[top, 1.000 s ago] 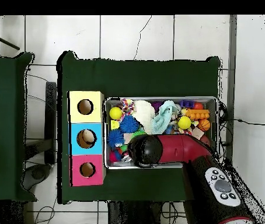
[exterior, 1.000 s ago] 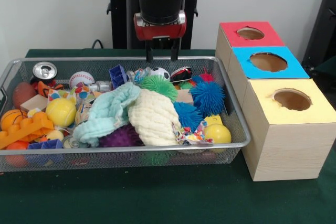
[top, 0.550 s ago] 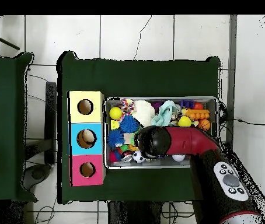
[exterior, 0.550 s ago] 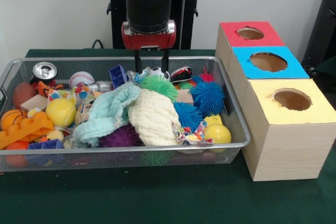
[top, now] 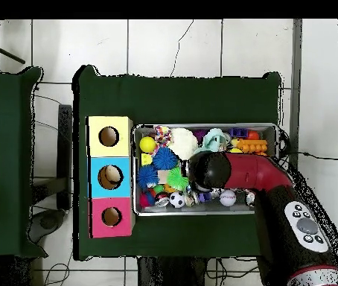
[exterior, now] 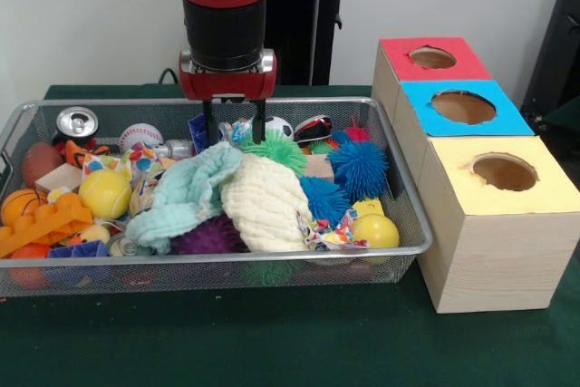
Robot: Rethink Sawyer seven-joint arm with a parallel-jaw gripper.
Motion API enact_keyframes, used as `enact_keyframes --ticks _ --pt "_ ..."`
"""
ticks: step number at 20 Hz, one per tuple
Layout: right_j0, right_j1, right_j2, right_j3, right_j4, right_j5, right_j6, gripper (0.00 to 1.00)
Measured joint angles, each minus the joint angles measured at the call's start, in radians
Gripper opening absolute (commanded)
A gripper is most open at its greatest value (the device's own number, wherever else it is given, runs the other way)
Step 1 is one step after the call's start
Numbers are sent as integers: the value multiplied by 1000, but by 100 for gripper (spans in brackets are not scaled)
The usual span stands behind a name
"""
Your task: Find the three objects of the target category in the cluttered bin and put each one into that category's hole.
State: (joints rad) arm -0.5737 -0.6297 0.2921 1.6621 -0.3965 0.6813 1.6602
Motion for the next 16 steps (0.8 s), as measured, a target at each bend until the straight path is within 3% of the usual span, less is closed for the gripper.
enact_keyframes --ticks 16 --pt "2 -4 0 47 0 0 0 100"
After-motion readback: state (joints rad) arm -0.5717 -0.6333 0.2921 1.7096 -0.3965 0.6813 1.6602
